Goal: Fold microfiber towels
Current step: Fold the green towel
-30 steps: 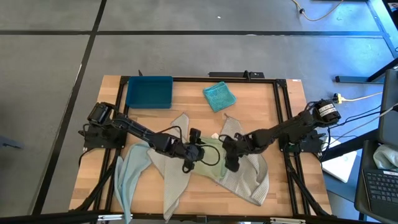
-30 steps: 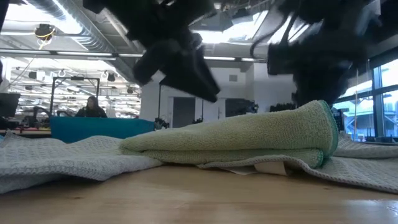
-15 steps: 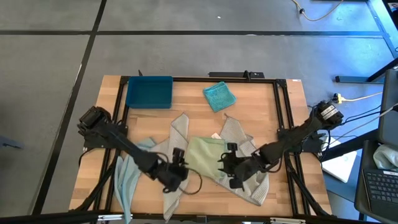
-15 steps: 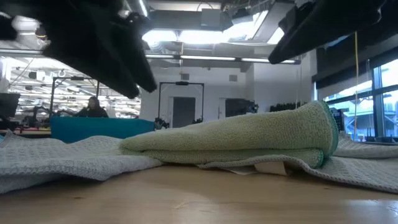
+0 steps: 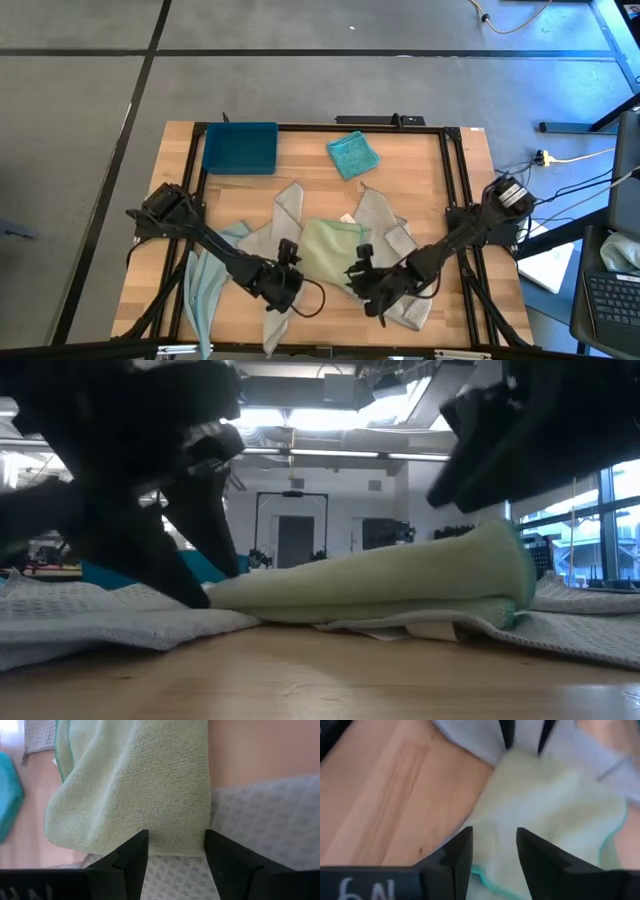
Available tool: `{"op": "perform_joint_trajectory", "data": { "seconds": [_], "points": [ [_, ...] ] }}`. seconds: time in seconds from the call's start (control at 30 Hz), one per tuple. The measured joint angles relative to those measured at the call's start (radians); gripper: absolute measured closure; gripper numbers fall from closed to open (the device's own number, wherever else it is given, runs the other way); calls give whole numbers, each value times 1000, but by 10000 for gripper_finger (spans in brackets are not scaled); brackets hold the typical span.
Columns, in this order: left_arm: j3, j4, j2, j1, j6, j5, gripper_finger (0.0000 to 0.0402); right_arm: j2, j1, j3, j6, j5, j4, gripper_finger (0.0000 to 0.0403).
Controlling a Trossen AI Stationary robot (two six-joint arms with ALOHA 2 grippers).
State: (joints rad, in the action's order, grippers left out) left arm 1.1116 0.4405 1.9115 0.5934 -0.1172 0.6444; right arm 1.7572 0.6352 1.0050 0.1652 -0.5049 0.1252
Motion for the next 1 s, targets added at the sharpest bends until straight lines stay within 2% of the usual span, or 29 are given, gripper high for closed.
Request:
{"op": "perform_joint_trajectory", "data": {
  "seconds": [0.13,0.47,0.73,0.9,1.0],
  "points": [
    [0,-7,17,1,104,16,218,23,5,21,-71,-17,4,249],
    [1,-8,30,-3,261,29,218,81,8,20,-44,-17,6,249],
    [0,-3,33,-8,341,109,218,132,17,19,-36,-27,7,249],
    [0,-3,33,-9,381,204,218,134,17,19,-37,-96,6,249],
    [0,-8,32,-8,398,211,218,134,17,19,-39,-116,6,249]
  ]
}}
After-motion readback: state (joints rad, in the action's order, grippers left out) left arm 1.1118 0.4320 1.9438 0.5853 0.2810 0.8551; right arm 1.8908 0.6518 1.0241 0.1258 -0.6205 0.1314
